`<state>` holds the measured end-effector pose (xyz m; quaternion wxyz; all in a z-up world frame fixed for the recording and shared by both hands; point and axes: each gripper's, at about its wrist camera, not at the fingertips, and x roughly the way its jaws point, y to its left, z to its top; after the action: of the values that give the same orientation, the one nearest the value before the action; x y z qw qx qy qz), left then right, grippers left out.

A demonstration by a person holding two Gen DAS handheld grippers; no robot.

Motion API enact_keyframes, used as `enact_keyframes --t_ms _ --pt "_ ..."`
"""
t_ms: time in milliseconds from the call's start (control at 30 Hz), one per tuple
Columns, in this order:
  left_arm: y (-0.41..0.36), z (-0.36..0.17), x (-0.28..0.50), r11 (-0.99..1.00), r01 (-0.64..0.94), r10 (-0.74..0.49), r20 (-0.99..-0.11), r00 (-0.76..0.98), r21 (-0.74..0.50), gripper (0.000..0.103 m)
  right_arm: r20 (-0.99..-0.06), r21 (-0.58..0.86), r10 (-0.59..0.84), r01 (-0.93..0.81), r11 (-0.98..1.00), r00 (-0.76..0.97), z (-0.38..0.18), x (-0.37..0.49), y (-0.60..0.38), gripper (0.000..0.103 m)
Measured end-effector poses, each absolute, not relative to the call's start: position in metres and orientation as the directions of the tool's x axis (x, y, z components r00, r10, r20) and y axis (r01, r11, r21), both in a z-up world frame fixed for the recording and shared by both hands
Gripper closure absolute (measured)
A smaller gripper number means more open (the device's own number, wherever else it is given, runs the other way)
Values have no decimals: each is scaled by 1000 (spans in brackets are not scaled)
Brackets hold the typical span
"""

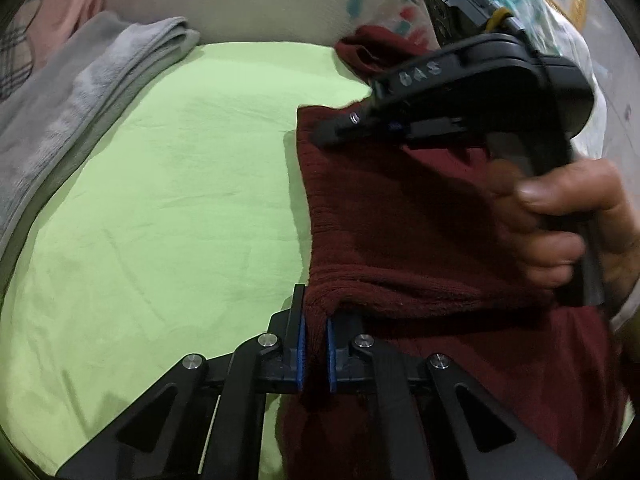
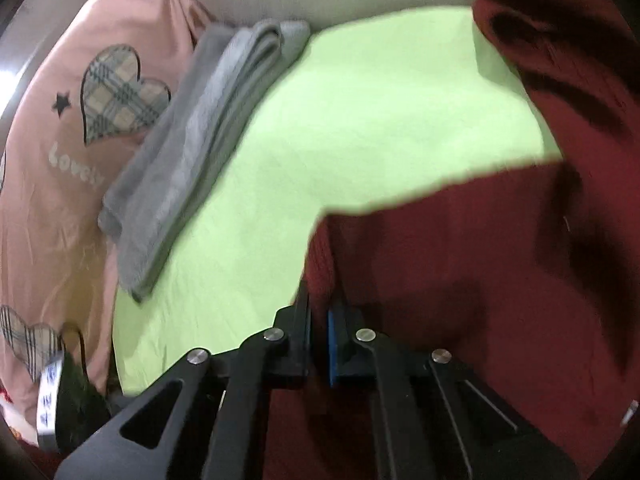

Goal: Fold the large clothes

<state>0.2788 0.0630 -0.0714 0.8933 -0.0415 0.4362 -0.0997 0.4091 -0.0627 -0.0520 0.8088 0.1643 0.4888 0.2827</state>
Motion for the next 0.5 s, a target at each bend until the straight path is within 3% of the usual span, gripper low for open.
enact_keyframes --t_ms 100,200,300,400,500 --pt "82 -76 282 961 66 -255 -775 579 -267 98 -637 585 643 -276 763 425 -46 425 -57 97" --pt "99 -84 287 931 14 -312 -777 547 -364 98 -688 547 591 -234 804 421 -62 432 -43 92" --pt "99 -79 284 936 29 -311 -785 536 -350 98 -711 542 575 -205 815 404 -66 423 -44 89" --pt "98 -72 276 949 37 -284 -800 529 -312 97 -680 519 545 -204 830 490 -41 397 -70 80" --pt "100 -60 267 953 40 -272 -793 546 -299 98 -634 520 520 -183 835 572 -17 362 -110 76"
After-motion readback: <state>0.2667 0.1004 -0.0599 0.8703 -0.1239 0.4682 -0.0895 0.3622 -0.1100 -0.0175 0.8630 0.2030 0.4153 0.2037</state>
